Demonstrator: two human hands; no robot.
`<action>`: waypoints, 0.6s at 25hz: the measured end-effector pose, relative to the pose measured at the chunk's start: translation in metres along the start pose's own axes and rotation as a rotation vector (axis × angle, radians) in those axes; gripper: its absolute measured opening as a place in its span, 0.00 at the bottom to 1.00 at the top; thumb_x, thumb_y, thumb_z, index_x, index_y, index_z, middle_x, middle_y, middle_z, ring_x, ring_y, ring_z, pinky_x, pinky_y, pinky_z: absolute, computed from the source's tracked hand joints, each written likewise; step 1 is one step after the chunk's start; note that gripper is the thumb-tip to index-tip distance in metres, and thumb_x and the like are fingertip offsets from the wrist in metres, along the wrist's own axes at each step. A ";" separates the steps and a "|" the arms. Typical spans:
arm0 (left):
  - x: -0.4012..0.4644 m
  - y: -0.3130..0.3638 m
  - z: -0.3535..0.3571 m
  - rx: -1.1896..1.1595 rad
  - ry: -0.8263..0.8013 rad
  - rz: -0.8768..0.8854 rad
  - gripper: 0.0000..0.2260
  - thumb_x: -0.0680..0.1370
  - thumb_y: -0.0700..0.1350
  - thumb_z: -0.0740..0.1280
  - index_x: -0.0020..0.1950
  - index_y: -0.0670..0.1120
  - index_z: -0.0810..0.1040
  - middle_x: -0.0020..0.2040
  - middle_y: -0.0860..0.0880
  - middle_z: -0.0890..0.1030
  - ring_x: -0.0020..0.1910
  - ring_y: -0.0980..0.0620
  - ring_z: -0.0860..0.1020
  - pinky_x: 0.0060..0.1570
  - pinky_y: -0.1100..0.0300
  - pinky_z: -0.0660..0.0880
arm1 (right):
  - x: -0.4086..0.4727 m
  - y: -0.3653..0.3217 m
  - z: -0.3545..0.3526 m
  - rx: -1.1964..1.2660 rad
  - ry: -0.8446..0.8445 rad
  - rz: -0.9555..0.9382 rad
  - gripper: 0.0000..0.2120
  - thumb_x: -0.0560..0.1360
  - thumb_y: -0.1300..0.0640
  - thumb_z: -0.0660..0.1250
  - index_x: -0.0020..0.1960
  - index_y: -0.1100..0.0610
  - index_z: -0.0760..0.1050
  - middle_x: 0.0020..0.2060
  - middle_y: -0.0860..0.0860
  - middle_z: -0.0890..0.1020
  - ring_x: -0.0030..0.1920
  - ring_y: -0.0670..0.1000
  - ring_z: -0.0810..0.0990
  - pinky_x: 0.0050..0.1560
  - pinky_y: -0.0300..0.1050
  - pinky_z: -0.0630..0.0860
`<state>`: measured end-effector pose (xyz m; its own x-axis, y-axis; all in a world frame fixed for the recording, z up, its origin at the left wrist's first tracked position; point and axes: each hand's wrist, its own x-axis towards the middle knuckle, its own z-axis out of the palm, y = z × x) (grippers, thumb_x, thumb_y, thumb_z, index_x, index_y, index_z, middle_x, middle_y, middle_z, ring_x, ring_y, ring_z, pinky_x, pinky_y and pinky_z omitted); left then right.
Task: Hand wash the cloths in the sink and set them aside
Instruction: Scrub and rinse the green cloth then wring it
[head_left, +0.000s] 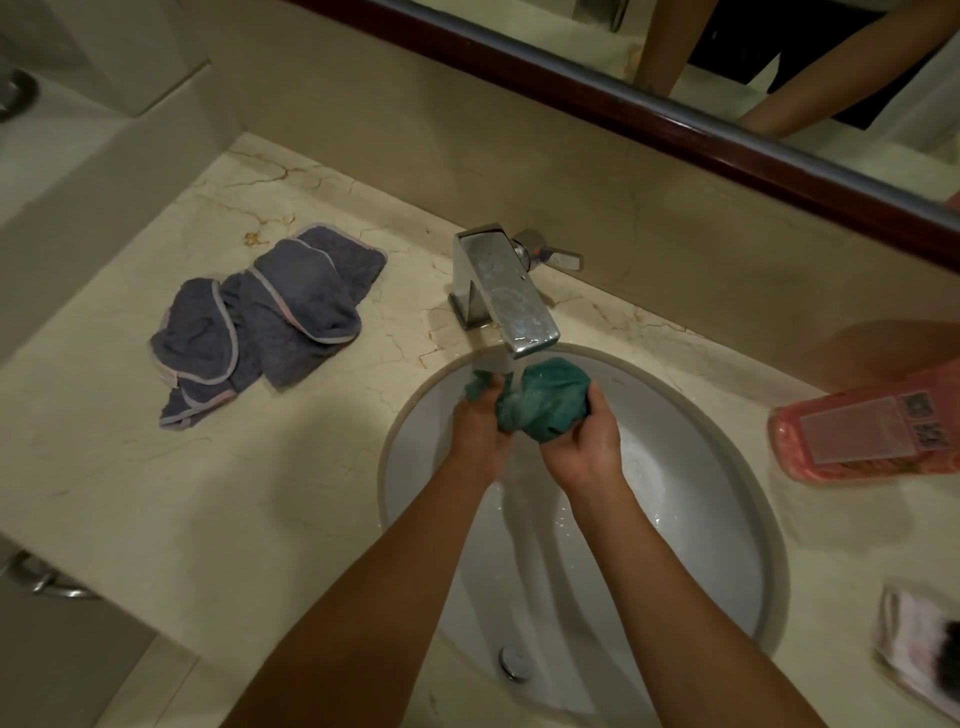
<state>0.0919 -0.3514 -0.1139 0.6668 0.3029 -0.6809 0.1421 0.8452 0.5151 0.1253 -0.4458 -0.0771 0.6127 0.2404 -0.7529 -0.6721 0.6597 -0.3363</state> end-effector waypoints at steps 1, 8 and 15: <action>0.000 0.000 -0.003 0.038 0.022 0.044 0.06 0.82 0.43 0.66 0.55 0.42 0.80 0.49 0.45 0.85 0.50 0.46 0.83 0.44 0.56 0.82 | 0.001 -0.001 -0.001 -0.014 0.007 -0.021 0.20 0.85 0.47 0.56 0.66 0.60 0.76 0.63 0.60 0.80 0.64 0.59 0.78 0.70 0.57 0.71; 0.001 0.009 0.003 0.322 0.186 0.078 0.17 0.83 0.56 0.62 0.46 0.46 0.81 0.43 0.45 0.85 0.44 0.44 0.84 0.49 0.48 0.82 | 0.000 0.002 0.000 -0.053 0.016 0.000 0.20 0.84 0.48 0.60 0.69 0.60 0.74 0.62 0.60 0.81 0.61 0.59 0.80 0.60 0.56 0.78; -0.006 0.011 0.012 0.310 0.155 0.186 0.17 0.84 0.53 0.62 0.50 0.41 0.82 0.47 0.41 0.85 0.48 0.43 0.85 0.52 0.49 0.82 | -0.002 0.031 0.008 -0.413 0.012 -0.164 0.06 0.80 0.62 0.67 0.56 0.61 0.80 0.49 0.59 0.87 0.51 0.57 0.86 0.54 0.52 0.83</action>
<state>0.0981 -0.3487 -0.0982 0.5873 0.5208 -0.6196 0.2594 0.6041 0.7535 0.1066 -0.4202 -0.0821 0.7219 0.1467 -0.6762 -0.6776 0.3480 -0.6479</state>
